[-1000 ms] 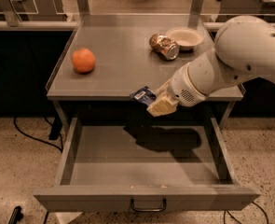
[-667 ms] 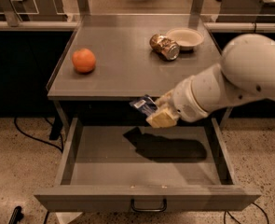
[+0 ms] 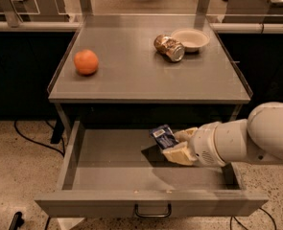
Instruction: Place rxbar blueberry into top drawer
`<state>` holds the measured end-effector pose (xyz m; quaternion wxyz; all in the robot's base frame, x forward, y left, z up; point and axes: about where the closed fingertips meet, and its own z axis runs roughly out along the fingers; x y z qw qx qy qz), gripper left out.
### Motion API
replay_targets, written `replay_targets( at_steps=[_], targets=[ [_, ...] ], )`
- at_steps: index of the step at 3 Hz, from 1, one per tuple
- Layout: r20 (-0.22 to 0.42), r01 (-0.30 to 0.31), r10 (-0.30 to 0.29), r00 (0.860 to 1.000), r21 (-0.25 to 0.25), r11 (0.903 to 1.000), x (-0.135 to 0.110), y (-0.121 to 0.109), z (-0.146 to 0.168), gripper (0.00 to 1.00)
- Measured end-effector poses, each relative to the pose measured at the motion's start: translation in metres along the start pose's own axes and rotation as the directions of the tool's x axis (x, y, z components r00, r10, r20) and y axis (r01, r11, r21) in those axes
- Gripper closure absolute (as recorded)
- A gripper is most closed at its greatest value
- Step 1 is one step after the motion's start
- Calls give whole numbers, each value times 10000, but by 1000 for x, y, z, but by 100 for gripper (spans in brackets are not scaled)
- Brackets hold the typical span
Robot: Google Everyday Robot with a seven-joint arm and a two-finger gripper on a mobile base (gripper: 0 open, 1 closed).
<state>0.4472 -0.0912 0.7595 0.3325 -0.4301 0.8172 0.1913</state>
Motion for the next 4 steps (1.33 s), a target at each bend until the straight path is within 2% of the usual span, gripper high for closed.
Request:
replay_targets(
  at_steps=[1, 3, 4],
  targets=[
    [-83, -267, 266, 9996, -135, 9996, 32, -21, 20, 100],
    [-549, -571, 513, 9972, -1107, 9922, 67, -62, 79, 100],
    [-530, -570, 513, 9973, -1129, 9920, 67, -60, 80, 81]
  ],
)
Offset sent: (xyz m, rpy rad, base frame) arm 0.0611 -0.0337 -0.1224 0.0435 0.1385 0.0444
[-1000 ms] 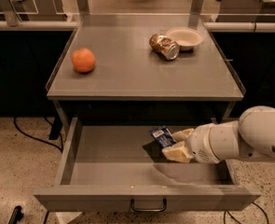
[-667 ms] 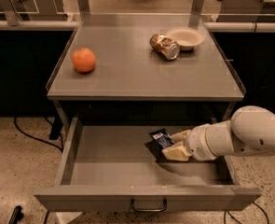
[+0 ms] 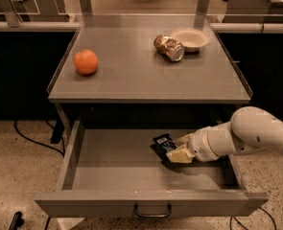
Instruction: Place rxbar blueberry into top drawer
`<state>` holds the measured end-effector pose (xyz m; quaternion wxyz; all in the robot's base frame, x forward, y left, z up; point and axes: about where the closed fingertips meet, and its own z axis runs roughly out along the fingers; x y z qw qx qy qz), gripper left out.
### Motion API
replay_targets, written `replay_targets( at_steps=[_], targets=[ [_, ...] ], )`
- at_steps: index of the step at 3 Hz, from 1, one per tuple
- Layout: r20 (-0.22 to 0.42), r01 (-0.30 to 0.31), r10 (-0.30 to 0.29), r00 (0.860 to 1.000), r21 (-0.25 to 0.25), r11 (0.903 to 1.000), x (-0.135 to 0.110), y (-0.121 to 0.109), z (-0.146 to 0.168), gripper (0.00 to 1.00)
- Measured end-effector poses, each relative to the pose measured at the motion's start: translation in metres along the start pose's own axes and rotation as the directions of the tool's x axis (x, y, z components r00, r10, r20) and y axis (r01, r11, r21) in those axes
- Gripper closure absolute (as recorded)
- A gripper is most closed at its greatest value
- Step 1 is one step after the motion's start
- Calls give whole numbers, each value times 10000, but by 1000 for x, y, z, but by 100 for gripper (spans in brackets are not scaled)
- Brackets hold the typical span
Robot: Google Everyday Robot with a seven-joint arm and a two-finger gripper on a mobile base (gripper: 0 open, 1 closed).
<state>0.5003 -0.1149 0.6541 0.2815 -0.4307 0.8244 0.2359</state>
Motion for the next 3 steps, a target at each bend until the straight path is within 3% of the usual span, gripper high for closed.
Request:
replay_targets(
  at_steps=[3],
  targets=[
    [2, 6, -6, 10000, 5, 10000, 0, 1, 0, 11]
  ],
)
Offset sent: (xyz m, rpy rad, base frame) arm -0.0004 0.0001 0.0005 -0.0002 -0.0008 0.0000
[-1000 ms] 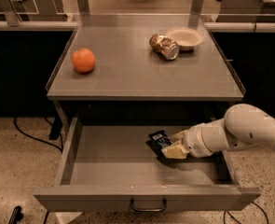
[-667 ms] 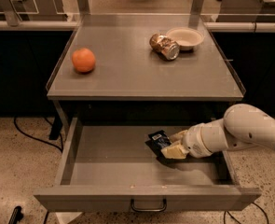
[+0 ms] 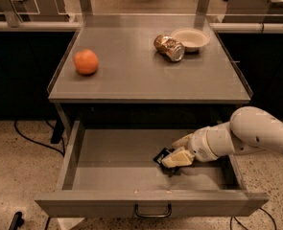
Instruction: Place rxbar blueberry into top drawer
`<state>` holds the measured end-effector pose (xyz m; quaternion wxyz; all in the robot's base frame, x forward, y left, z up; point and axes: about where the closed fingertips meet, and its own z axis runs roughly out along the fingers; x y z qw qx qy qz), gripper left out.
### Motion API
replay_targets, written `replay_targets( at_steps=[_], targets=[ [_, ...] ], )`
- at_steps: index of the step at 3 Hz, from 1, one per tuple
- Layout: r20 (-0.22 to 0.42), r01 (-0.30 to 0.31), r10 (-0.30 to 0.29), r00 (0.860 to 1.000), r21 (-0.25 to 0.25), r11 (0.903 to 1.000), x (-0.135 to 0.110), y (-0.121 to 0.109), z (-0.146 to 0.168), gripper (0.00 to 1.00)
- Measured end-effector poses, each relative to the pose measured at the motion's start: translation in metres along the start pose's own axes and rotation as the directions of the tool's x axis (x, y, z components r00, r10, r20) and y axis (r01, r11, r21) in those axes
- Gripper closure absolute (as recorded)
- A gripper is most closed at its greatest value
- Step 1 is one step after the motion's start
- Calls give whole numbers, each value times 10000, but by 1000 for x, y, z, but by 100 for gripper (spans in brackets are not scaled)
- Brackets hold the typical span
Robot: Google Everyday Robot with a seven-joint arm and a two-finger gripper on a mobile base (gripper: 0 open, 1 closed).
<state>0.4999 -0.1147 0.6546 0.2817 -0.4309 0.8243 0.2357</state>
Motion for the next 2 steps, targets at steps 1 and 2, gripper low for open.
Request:
replay_targets(
  at_steps=[1, 2],
  targets=[
    [0, 0, 0, 10000, 0, 10000, 0, 0, 0, 0],
    [0, 1, -1, 10000, -1, 10000, 0, 0, 0, 0]
  ],
)
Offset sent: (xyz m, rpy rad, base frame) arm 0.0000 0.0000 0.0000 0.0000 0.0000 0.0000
